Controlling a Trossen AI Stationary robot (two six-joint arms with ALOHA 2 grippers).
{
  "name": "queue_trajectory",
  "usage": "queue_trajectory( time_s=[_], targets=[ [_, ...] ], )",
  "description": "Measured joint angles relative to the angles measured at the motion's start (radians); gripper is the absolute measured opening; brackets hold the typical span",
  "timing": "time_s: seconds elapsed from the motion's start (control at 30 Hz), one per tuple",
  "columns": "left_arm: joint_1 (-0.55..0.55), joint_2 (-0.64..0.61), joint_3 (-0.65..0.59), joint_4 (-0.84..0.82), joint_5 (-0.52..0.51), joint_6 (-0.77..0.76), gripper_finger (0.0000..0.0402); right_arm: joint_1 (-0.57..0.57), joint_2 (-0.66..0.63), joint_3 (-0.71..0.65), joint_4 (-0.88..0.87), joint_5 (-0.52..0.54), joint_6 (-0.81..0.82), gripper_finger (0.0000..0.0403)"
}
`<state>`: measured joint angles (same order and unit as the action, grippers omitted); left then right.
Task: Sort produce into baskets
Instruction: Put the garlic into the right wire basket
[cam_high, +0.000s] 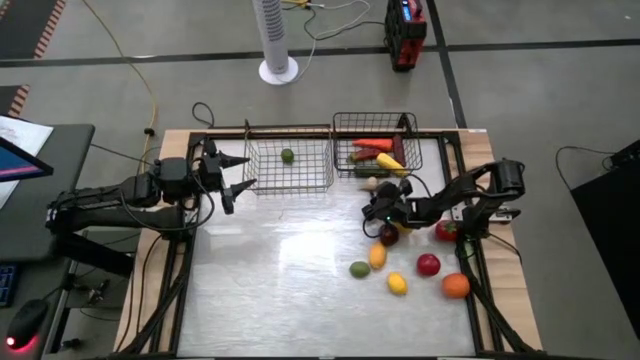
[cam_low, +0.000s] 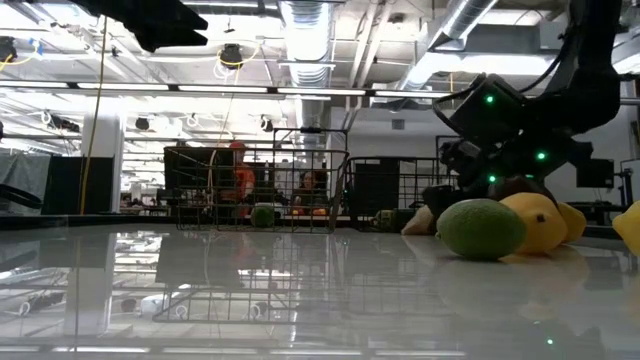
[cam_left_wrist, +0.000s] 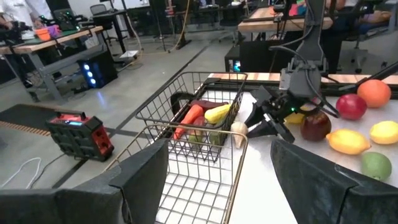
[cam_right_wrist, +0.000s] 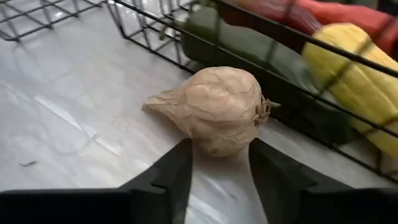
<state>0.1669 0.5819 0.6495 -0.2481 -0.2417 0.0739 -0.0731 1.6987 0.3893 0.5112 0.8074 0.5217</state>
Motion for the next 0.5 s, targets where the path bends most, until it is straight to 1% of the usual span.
queue_trajectory(
  time_s=[0.2, 0.3, 0.4, 0.5],
  targets=[
    [0.000, 0.000, 0.000, -0.002, 0.000, 0.008, 0.0272, -0.009, 0.023, 0.000, 0.064, -0.024, -0.040, 0.0095],
    [0.000, 0.000, 0.000, -0.007, -0.001, 0.008, 0.0272, 0.009, 0.023, 0.000, 0.090, -0.027, -0.061, 0.0059],
    [0.000, 0.000, 0.000, -0.008, -0.001, 0.008, 0.0272, 0.046, 0.022, 0.000, 0.124, -0.032, -0.094, 0.0031],
    [0.000, 0.000, 0.000, -0.009, -0.001, 0.009, 0.0272, 0.094, 0.022, 0.000, 0.154, -0.031, -0.129, 0.0018]
  ],
)
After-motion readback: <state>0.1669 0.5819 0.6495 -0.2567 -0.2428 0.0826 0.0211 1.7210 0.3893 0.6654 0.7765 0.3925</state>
